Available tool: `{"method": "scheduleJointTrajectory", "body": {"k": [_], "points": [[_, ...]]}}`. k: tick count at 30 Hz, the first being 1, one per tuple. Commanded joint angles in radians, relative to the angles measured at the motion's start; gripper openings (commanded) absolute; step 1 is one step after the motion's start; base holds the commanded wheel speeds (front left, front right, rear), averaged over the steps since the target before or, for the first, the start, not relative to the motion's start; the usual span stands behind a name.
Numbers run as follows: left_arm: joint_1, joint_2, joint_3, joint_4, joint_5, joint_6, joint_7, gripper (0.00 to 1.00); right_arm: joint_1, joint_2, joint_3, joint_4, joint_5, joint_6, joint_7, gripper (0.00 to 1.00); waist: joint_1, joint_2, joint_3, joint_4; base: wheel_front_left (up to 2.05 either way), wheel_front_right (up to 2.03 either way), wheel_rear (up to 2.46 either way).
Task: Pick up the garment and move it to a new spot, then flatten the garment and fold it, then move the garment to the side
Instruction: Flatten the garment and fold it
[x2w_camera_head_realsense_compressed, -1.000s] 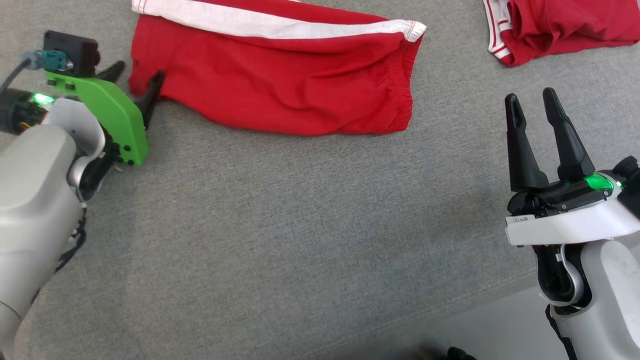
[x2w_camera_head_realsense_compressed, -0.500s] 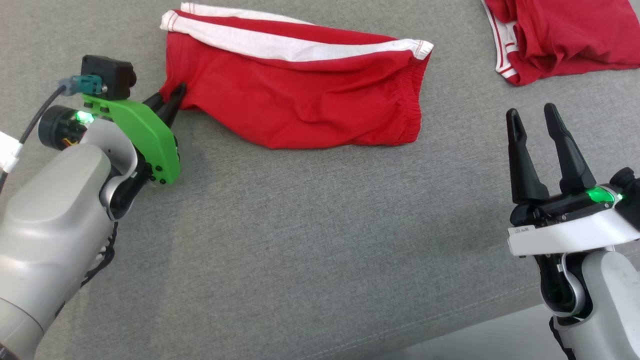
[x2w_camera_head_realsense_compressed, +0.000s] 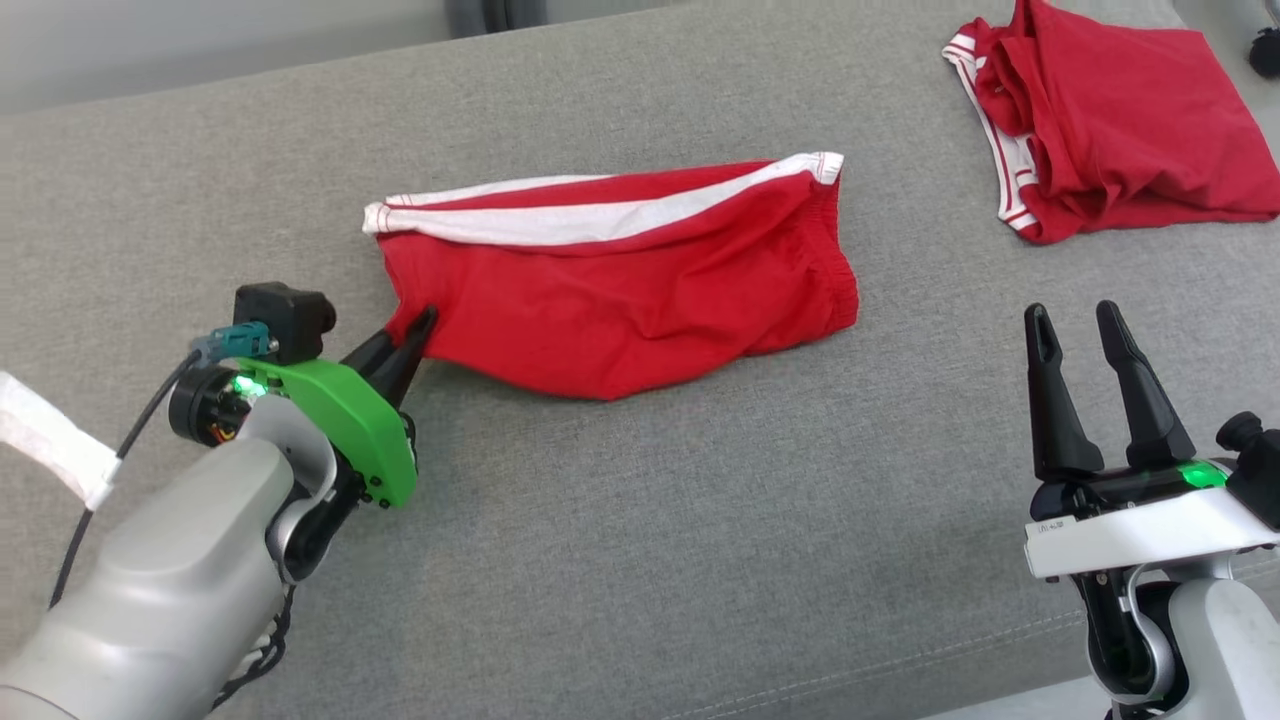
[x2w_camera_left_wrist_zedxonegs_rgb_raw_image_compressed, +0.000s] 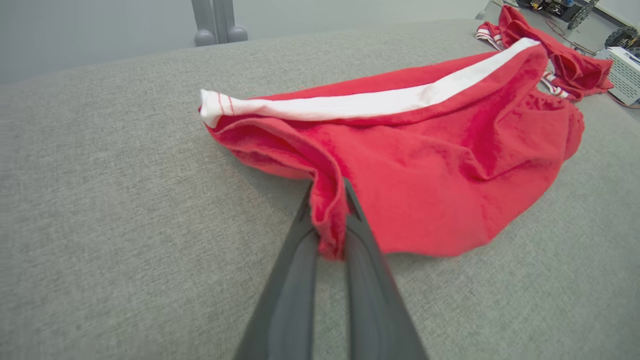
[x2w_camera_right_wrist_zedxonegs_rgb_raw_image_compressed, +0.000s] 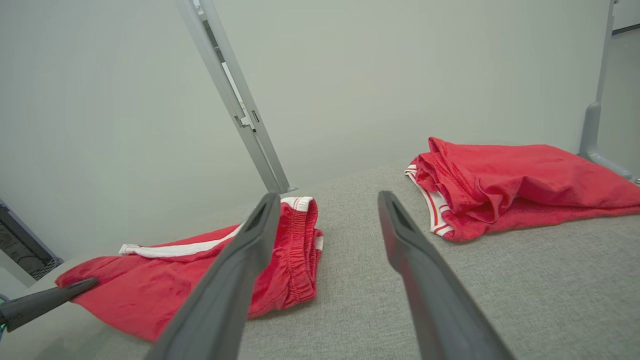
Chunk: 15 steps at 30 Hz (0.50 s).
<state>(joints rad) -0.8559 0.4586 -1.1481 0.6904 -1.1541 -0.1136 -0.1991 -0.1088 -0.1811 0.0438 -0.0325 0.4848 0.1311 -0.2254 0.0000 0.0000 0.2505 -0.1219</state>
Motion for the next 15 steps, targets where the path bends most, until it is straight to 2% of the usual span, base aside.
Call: {"method": "scheduleJointTrajectory", "body": {"k": [1,5,6,7,8,12,15], "points": [[0.028,0.003,0.003,-0.01,-0.01,0.009,-0.01,0.0,0.016,0.005,-0.006,-0.008,-0.008,-0.001,0.005,1.0,0.0,0.0,-0.024,0.022,0.0,0.0,0.0],[0.072,0.001,-0.002,-0.031,-0.005,0.033,-0.027,0.0,0.033,0.019,-0.015,-0.018,-0.014,-0.001,0.013,1.0,0.0,0.0,-0.026,0.027,0.0,0.0,0.0],[0.079,-0.002,-0.002,-0.033,0.0,0.04,-0.03,0.34,0.035,0.021,-0.014,-0.019,-0.015,-0.001,0.017,1.0,0.0,0.0,-0.026,0.027,0.0,0.0,0.0],[0.088,-0.009,0.001,-0.033,0.005,0.046,-0.038,0.86,0.037,0.022,-0.014,-0.02,-0.015,-0.001,0.019,1.0,0.0,0.0,-0.026,0.026,0.0,0.0,0.0],[0.094,-0.013,0.007,-0.032,0.008,0.054,-0.043,1.0,0.038,0.023,-0.014,-0.02,-0.015,-0.001,0.019,1.0,0.0,0.0,-0.027,0.025,0.0,0.0,0.0],[0.114,-0.027,0.044,-0.031,0.039,0.086,-0.062,1.0,0.041,0.022,-0.026,-0.018,-0.017,-0.001,0.027,1.0,0.0,0.0,-0.038,0.028,0.0,0.0,0.0],[0.127,-0.039,0.142,-0.072,0.114,0.131,-0.066,1.0,0.04,0.021,-0.041,-0.018,-0.02,-0.001,0.022,1.0,0.0,0.0,-0.051,0.041,0.0,0.0,0.0]]}}
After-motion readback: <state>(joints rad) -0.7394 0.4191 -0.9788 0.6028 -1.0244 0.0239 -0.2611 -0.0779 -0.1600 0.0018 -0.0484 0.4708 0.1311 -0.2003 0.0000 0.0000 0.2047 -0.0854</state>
